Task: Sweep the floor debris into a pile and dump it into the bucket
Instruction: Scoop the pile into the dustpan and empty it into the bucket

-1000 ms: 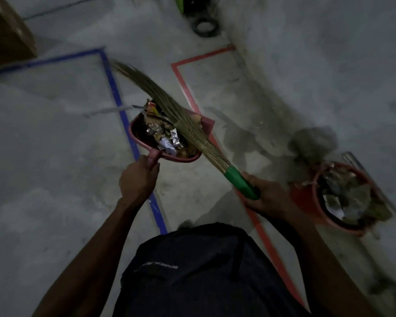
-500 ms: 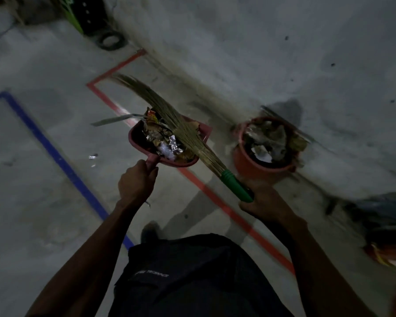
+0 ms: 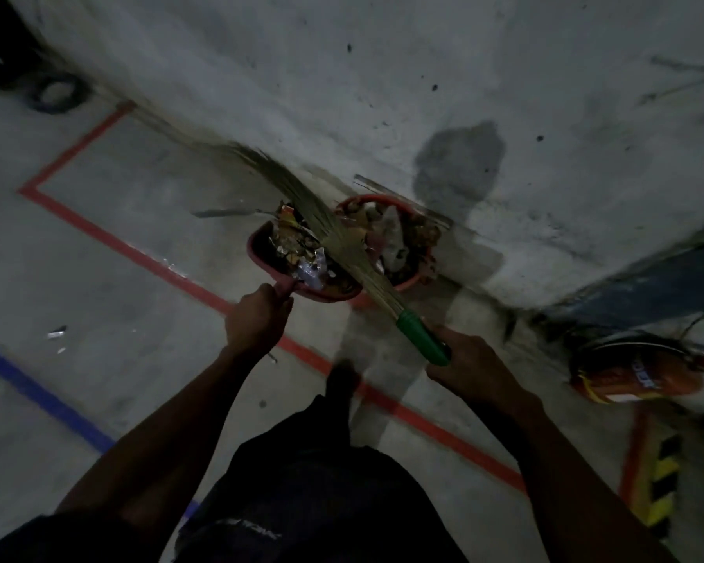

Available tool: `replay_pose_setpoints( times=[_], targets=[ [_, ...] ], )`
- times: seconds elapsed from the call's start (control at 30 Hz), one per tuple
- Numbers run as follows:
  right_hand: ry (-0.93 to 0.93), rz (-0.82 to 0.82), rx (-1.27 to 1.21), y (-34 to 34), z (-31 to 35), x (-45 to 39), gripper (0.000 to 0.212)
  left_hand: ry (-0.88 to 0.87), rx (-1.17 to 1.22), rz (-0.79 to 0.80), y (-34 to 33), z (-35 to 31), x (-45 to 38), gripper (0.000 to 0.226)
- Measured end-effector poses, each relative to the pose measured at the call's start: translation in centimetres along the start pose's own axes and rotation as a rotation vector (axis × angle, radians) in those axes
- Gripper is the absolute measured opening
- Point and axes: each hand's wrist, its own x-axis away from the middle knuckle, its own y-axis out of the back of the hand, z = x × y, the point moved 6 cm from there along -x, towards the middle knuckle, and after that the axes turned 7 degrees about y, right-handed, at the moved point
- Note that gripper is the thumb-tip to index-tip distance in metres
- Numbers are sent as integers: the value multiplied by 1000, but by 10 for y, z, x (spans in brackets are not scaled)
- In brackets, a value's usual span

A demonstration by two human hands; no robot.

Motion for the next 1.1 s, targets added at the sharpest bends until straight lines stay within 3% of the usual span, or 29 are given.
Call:
replay_pose_setpoints(
  times=[0.2, 0.57, 0.9, 1.1],
  targets=[
    [-87, 45, 28, 28, -51, -60, 77, -57, -47, 56, -34, -64, -60, 36],
    [-103, 168, 50, 85, -116, -138, 72, -10, -126, 154, -80, -134, -122, 34],
    [-5, 327, -38, 127, -193, -224, 61, 164, -188, 180, -127, -194, -152, 33],
    [15, 422, 98, 163, -221, -262, 74, 215, -284, 185, -133, -250, -170, 28]
  ],
)
